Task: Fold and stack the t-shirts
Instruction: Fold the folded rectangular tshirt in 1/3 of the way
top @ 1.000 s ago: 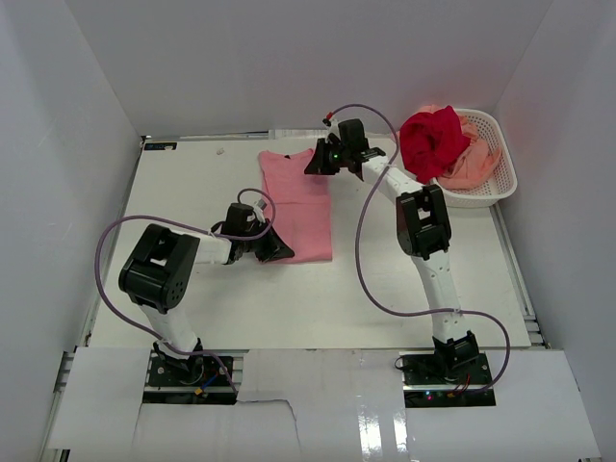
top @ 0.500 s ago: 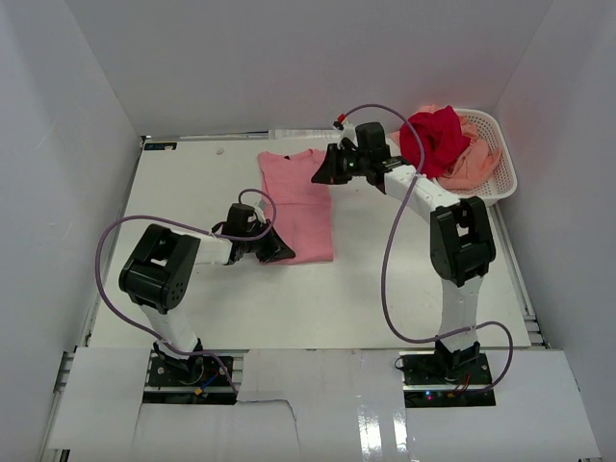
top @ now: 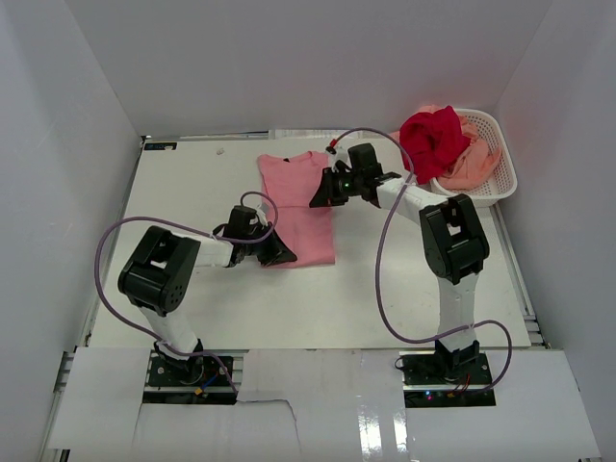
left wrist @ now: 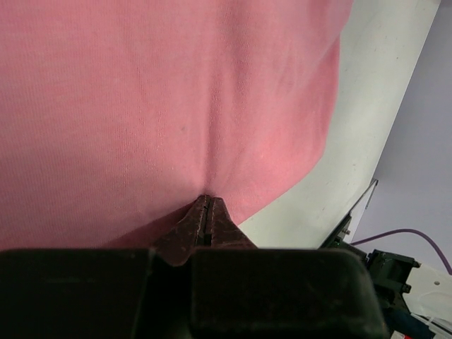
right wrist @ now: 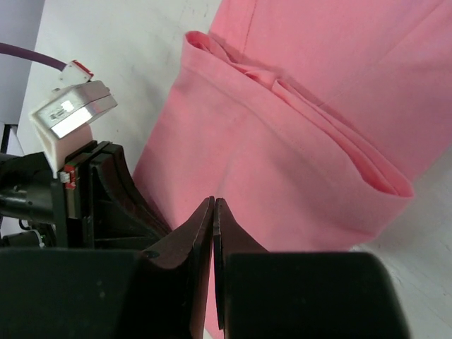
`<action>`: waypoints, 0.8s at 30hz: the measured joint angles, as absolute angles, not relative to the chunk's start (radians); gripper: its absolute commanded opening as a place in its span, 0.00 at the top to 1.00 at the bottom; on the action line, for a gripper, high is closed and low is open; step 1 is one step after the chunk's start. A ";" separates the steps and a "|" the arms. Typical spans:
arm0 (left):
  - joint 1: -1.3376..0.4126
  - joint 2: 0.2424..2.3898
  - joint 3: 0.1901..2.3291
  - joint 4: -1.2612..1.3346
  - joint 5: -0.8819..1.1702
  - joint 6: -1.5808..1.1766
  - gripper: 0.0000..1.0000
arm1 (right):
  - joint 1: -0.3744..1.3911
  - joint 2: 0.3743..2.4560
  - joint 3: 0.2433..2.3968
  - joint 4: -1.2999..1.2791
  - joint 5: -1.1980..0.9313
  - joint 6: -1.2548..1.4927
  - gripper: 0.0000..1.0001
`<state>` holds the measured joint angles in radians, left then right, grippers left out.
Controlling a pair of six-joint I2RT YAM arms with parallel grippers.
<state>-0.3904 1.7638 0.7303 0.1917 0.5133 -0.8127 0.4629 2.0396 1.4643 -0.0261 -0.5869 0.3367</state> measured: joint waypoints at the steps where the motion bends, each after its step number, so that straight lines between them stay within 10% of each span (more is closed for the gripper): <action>1: -0.393 1.757 0.723 0.190 0.513 -0.813 1.00 | 0.467 2.054 1.470 -0.025 -0.587 0.335 0.92; 24: -0.410 1.616 0.684 -0.033 0.496 -0.797 1.00 | 0.484 1.798 1.179 0.022 -0.636 0.352 0.92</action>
<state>-0.4099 1.6157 0.6842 -0.0334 0.4965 -0.7967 0.4839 1.7977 1.1786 0.0223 -0.6365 0.3519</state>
